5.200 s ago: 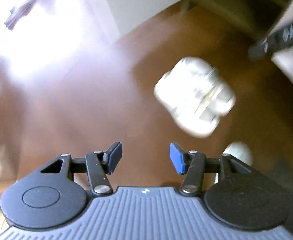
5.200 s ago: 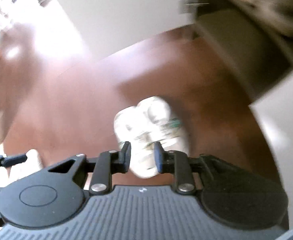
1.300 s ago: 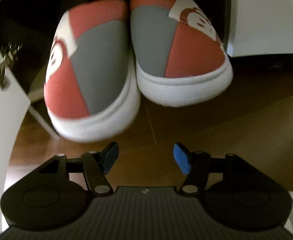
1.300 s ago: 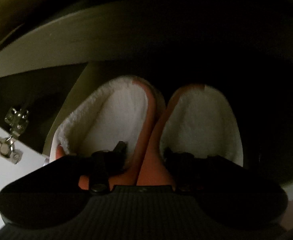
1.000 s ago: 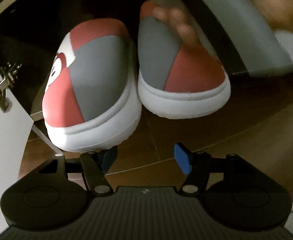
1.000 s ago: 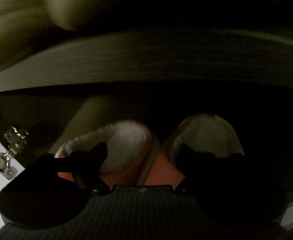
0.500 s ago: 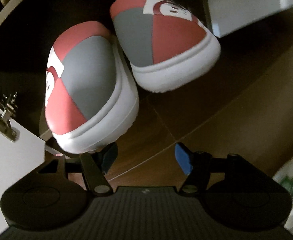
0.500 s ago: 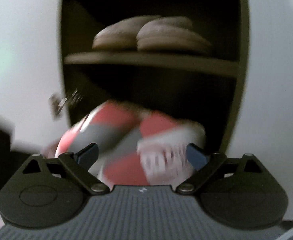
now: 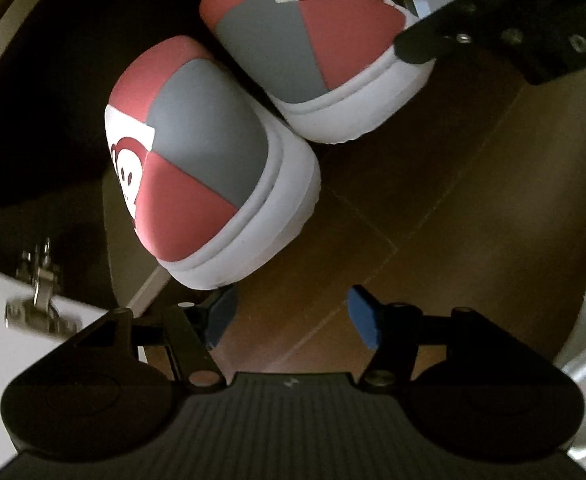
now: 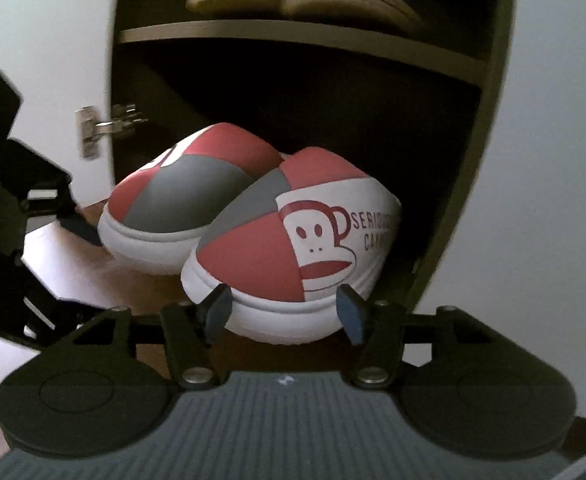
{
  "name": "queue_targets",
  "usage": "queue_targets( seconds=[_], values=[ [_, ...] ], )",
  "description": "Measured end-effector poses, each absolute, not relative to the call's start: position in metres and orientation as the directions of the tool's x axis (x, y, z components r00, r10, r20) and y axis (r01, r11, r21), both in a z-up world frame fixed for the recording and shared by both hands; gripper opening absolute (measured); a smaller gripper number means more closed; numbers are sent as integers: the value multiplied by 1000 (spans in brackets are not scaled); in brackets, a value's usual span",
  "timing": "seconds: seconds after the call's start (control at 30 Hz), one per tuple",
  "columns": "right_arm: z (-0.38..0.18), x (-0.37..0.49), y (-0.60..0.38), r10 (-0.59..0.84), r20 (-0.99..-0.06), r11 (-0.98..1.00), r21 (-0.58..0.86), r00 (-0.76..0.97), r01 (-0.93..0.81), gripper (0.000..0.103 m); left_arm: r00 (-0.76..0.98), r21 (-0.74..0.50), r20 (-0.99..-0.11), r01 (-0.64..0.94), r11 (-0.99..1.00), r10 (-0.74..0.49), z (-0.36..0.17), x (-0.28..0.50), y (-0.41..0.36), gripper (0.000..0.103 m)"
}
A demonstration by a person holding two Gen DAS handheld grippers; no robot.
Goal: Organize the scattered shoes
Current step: 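Set the red-white slippers on the shelf below the beige slippers, open right gripper, then withdraw the right gripper and move it to the white green-trimmed sneakers, then grasp the white green-trimmed sneakers by their heels with the right gripper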
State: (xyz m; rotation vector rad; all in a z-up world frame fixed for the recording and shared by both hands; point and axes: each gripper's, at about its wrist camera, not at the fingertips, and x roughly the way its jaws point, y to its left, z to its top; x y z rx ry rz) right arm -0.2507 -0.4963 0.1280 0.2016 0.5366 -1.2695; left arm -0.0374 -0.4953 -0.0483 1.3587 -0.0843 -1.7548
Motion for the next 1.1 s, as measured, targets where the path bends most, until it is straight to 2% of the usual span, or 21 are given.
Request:
queue_targets(
  seconds=[0.3, 0.33, 0.47, 0.6, 0.67, 0.73, 0.77, 0.87, 0.97, 1.1],
  values=[
    [129, -252, -558, -860, -494, 210, -110, 130, 971, 55, -33, 510, -724, 646, -567, -689, -53, -55, -521, 64],
    [127, -247, -560, -853, -503, 221, -107, 139, 969, 52, -33, 505, -721, 659, -557, -693, -54, -56, -522, 64],
    [125, -246, -562, -843, -511, 244, -87, 167, 966, 52, -22, 495, -706, 699, -515, -708, -62, -48, -496, 65],
    [126, -266, -548, -800, -534, 351, -46, 274, 935, 53, -15, 441, -705, 773, -456, -709, -64, -29, -447, 66],
    [121, -278, -536, -722, -580, 467, -6, 377, 884, 55, -16, 382, -710, 831, -404, -704, -50, -16, -413, 67],
    [109, -292, -513, -545, -668, 625, 79, 506, 777, 55, -42, 258, -729, 907, -331, -683, -36, 2, -356, 70],
    [106, -294, -506, -489, -689, 663, 105, 535, 741, 54, -48, 231, -736, 920, -317, -675, -14, 9, -376, 70],
    [96, -293, -476, -274, -733, 797, 190, 623, 573, 53, -67, 106, -782, 965, -238, -620, 19, 14, -356, 70],
    [93, -272, -441, -102, -759, 901, 203, 643, 382, 51, -68, 65, -818, 976, -209, -572, 12, 4, -344, 70],
    [84, -221, -399, -23, -815, 969, 124, 579, 214, 51, -84, 26, -856, 979, -204, -510, -5, -16, -306, 71]
  ],
)
